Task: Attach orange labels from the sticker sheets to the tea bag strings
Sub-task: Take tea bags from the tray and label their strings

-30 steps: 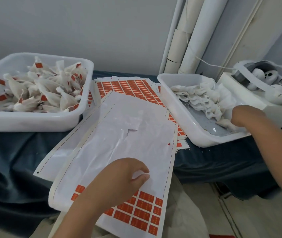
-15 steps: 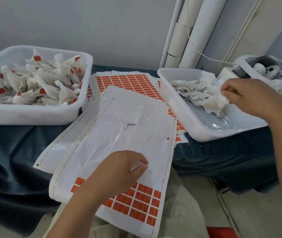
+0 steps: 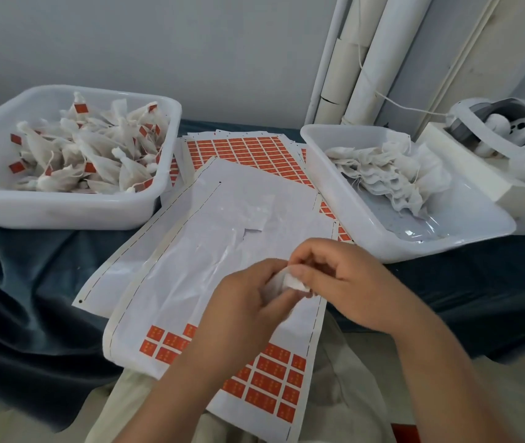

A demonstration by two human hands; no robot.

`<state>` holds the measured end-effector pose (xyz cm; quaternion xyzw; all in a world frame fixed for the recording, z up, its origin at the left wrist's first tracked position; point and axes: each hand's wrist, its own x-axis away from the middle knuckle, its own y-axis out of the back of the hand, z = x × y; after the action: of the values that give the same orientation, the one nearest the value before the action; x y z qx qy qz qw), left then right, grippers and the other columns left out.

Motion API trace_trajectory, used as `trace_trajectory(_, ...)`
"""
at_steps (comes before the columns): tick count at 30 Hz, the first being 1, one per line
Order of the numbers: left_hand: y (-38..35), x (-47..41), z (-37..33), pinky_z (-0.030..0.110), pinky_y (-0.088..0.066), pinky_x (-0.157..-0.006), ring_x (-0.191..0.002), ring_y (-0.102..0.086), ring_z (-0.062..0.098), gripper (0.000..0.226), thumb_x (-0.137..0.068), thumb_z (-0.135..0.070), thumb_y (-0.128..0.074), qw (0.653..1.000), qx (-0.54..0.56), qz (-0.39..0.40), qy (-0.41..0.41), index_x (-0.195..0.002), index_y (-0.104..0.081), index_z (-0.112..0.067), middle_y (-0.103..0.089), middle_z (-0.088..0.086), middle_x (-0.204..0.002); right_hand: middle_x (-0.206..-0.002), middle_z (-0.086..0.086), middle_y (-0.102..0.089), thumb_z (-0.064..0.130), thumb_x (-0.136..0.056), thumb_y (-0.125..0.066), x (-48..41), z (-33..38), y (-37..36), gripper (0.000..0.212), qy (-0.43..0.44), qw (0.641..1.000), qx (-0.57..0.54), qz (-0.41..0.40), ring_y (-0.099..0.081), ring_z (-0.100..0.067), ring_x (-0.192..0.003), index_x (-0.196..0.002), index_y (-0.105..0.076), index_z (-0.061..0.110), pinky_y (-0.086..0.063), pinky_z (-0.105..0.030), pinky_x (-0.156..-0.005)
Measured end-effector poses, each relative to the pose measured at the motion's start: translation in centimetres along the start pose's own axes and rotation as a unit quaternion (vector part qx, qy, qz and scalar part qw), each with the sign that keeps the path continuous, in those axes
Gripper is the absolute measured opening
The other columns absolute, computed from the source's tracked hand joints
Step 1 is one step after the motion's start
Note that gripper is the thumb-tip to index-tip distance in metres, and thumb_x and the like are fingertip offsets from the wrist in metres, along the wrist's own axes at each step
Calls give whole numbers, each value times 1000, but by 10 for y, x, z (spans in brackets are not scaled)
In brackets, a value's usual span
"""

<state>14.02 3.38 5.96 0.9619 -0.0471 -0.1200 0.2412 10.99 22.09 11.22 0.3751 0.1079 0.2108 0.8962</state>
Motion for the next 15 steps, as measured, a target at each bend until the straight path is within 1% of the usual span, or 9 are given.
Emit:
trace_trajectory(1,-1,-1,-1,7,-52,-69,-90,-66,-5,39,-78,-76,-48,1000,19,-7,16,-106,-62,-53,-68,-29,-90,-94,15,-73,41,-107,-55,3,-2,-6,13,-9,999,-30,-21,-71,-6,-88,-101,-67,42,-55,-17,-74)
trace_trajectory(3,-5,-1,-1,6,-51,-68,-89,-65,-5,32,-82,-69,-55,998,32,-17,48,-104,-64,-47,-70,-26,-91,-95,12,-74,54,-104,-49,8,-3,-14,23,-37,991,-111,-61,-73,-9,-89,-106,-69,42,-59,-21,-77)
trace_trajectory(5,-7,-2,0,4,-49,-64,-87,-66,-3,29,-86,-62,-63,996,44,-24,79,-103,-68,-40,-70,-23,-92,-99,14,-76,66,-92,-55,11,-4,-18,31,-58,984,-160,-61,-74,-8,-91,-112,-69,47,-60,-23,-77)
trace_trajectory(7,-8,-1,-2,3,-48,-62,-88,-65,-6,34,-83,-65,-63,993,65,-34,90,-101,-71,-37,-71,-21,-90,-101,15,-76,63,-86,-64,11,-6,-19,34,-50,987,-143,-54,-75,-9,-92,-115,-70,46,-61,-26,-77)
trace_trajectory(9,-7,0,-4,3,-49,-63,-90,-65,-8,24,-85,-61,-67,992,77,-36,94,-97,-69,-40,-72,-21,-89,-99,13,-77,62,-84,-66,12,-4,-17,35,-50,987,-139,-66,-76,-11,-89,-113,-72,45,-61,-26,-76)
trace_trajectory(11,-7,1,-4,5,-51,-62,-89,-68,-4,15,-87,-56,-71,991,79,-37,99,-94,-66,-44,-72,-21,-89,-96,12,-78,60,-85,-66,13,-4,-16,31,-52,984,-151,-83,-75,-11,-86,-111,-74,44,-60,-25,-75)
trace_trajectory(12,-7,2,-5,7,-52,-62,-87,-70,1,18,-86,-57,-72,991,80,-36,104,-96,-66,-44,-72,-21,-91,-94,10,-78,57,-89,-66,14,-5,-17,25,-50,983,-155,-88,-75,-11,-83,-109,-76,44,-60,-23,-74)
trace_trajectory(14,-7,2,-6,10,-55,-64,-86,-72,8,34,-80,-67,-68,990,81,-40,109,-101,-66,-41,-73,-20,-95,-88,10,-78,42,-99,-66,14,-5,-19,13,-44,980,-161,-107,-73,-9,-77,-104,-77,44,-58,-18,-72)
trace_trajectory(15,-6,3,-6,10,-55,-64,-86,-73,9,41,-76,-73,-64,990,81,-42,106,-102,-67,-41,-73,-20,-94,-85,10,-77,36,-102,-65,14,-4,-20,15,-45,979,-160,-122,-71,-7,-75,-102,-78,44,-56,-16,-72)
